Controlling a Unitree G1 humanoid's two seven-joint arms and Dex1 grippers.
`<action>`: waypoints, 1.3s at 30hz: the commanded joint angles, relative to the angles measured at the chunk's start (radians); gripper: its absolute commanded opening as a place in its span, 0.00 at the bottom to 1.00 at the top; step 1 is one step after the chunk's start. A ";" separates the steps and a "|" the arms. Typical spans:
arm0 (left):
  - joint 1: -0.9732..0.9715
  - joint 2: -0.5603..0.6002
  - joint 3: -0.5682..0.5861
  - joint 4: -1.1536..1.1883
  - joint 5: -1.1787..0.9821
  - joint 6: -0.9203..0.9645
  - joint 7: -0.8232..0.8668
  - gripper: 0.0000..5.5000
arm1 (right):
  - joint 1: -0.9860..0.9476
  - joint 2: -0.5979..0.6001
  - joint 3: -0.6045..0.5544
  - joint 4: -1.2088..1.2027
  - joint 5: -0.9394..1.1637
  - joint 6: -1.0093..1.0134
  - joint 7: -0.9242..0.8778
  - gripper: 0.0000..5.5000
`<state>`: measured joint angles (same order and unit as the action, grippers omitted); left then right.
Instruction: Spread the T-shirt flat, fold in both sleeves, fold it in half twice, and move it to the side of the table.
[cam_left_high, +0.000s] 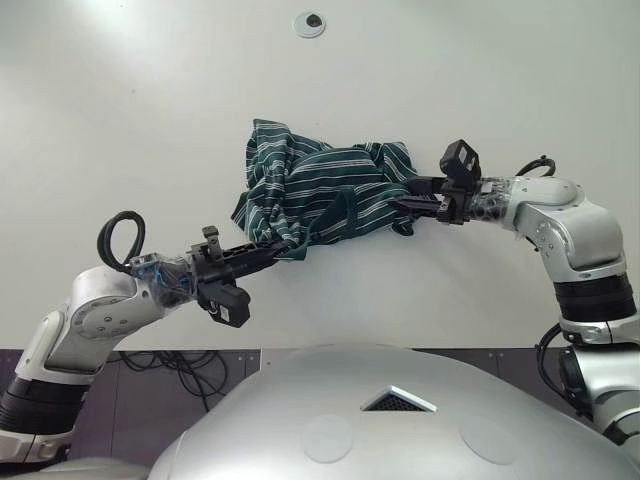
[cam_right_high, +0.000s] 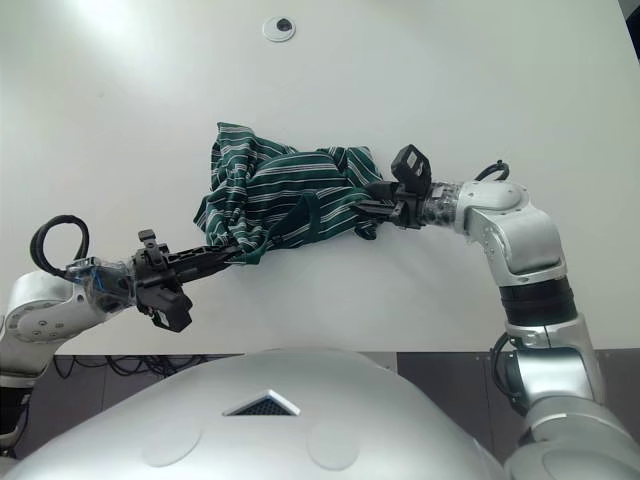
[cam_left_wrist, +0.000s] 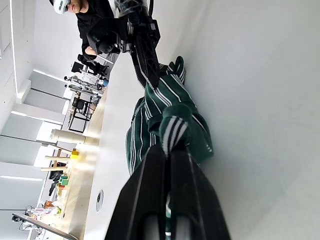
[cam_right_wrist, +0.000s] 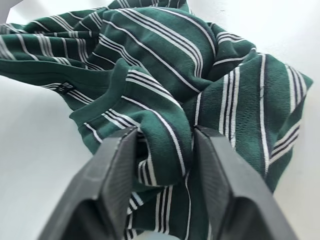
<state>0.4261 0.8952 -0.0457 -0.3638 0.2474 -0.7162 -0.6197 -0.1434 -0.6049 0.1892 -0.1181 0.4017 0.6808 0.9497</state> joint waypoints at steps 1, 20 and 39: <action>-0.016 0.001 -0.004 -0.013 0.007 0.019 -0.013 0.00 | 0.003 -0.020 -0.007 -0.022 0.001 0.012 0.003 0.23; -0.473 -0.080 0.132 0.160 0.042 0.130 0.154 0.00 | -0.152 0.067 -0.141 0.026 -0.113 -0.294 -0.194 0.00; -1.844 -0.317 -0.201 1.564 0.325 0.138 0.344 0.00 | -1.117 0.186 -0.232 1.211 -0.336 -0.958 -0.499 0.00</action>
<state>-1.3383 0.5897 -0.2433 1.1477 0.5708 -0.5972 -0.3010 -1.1910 -0.4196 -0.0215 1.0363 0.0765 -0.2516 0.4815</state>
